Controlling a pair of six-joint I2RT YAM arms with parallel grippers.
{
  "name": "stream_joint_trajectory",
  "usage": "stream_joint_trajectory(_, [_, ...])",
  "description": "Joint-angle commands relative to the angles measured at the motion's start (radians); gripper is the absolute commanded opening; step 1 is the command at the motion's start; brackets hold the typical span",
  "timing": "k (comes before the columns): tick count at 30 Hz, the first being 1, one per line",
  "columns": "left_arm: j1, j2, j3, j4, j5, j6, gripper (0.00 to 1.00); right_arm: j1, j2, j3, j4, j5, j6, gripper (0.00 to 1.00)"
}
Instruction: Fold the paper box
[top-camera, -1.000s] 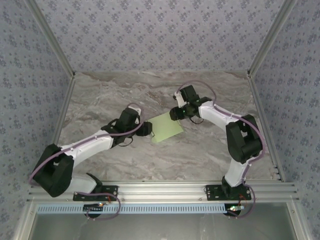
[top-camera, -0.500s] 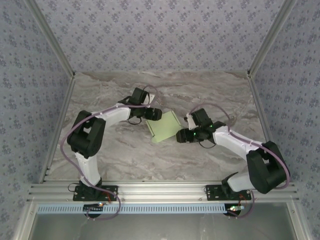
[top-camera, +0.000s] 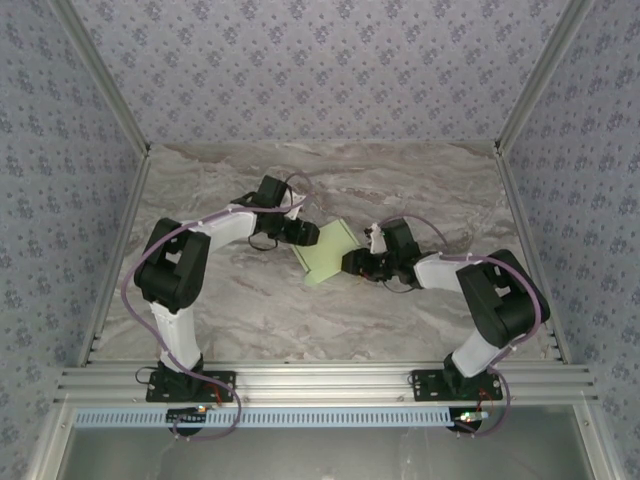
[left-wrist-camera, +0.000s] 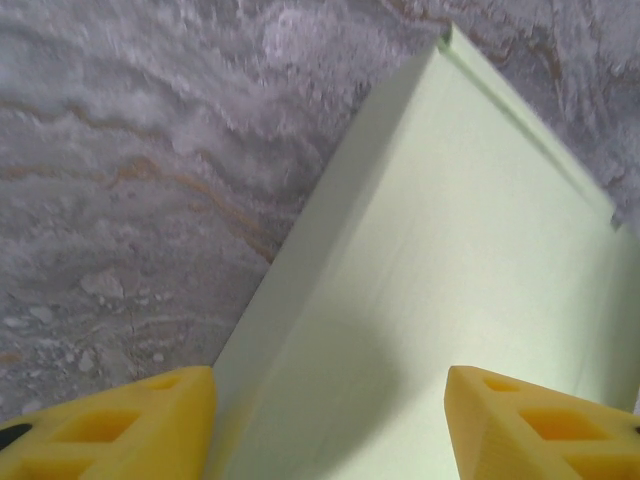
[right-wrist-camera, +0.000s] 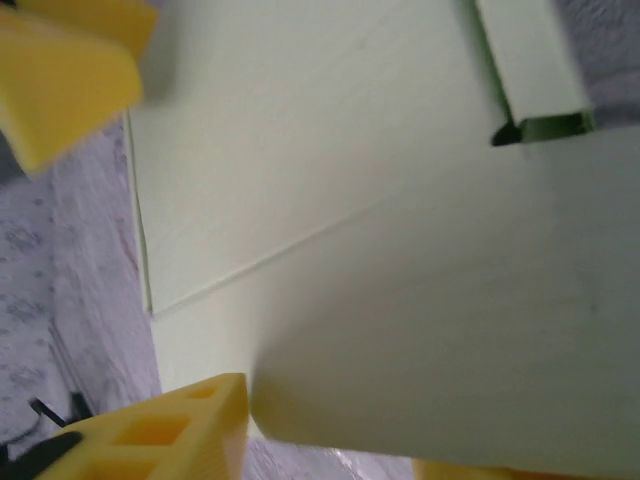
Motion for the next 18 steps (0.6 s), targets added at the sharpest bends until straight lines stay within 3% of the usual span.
stream_joint_trajectory(1, [0.002, -0.045, -0.04, -0.002, 0.066, -0.014, 0.6, -0.015, 0.024, -0.01, 0.114, -0.049, 0.055, 0.39])
stream_joint_trajectory(7, [0.007, -0.08, -0.078, 0.02, 0.085, -0.029, 0.6, -0.054, 0.056, -0.001, 0.148, -0.076, 0.061, 0.32])
stream_joint_trajectory(13, [0.039, -0.044, -0.05, 0.027, 0.08, -0.043, 0.69, -0.073, 0.098, 0.014, 0.208, -0.093, 0.088, 0.27])
stream_joint_trajectory(18, [0.05, 0.02, -0.006, 0.007, 0.082, -0.035, 0.64, -0.077, 0.125, 0.018, 0.3, -0.107, 0.141, 0.19])
